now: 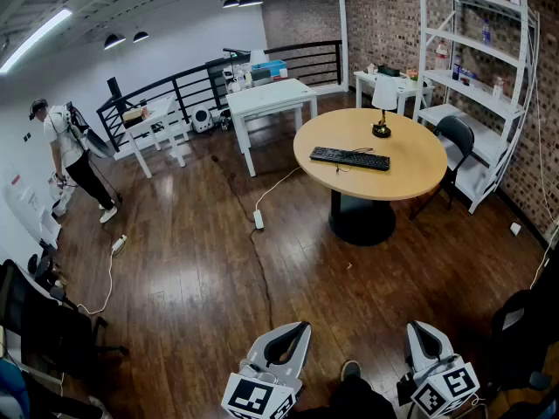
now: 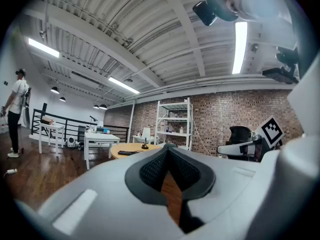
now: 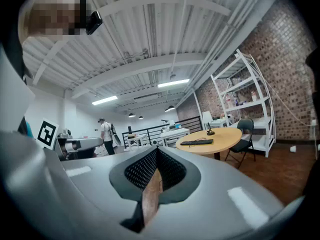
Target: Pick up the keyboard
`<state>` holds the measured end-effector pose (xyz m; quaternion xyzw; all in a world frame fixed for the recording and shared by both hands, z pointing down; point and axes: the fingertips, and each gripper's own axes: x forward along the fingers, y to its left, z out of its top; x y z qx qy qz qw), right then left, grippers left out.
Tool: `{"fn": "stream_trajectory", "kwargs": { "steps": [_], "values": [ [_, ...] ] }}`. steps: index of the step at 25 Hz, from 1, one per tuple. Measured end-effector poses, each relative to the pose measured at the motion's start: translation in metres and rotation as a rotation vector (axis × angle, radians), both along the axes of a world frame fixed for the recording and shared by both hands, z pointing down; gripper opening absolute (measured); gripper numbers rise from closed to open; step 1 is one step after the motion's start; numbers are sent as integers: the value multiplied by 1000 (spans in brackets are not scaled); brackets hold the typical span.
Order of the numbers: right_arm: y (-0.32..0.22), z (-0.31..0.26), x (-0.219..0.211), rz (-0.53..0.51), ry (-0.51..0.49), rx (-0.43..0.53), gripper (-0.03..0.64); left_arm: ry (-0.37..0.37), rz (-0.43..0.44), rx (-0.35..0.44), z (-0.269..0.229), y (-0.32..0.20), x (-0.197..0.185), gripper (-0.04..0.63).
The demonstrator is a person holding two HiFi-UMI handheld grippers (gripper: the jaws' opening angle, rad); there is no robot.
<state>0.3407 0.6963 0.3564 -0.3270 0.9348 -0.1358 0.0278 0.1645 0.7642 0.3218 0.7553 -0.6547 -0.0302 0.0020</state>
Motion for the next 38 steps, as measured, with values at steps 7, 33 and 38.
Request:
{"fn": "stream_trajectory", "kwargs": {
  "steps": [7,33,38],
  "values": [
    [-87,-9,7,-68,-1,18,2,-7,-100,-20,-12,-85,14,59],
    [-394,33,-88,-69,21,-72,2,-3,-87,-142,39,-376,-97,58],
    [-438,8,-154,-49,37,-35,2,-31,-37,-183,33,-426,-160,58]
  ]
}}
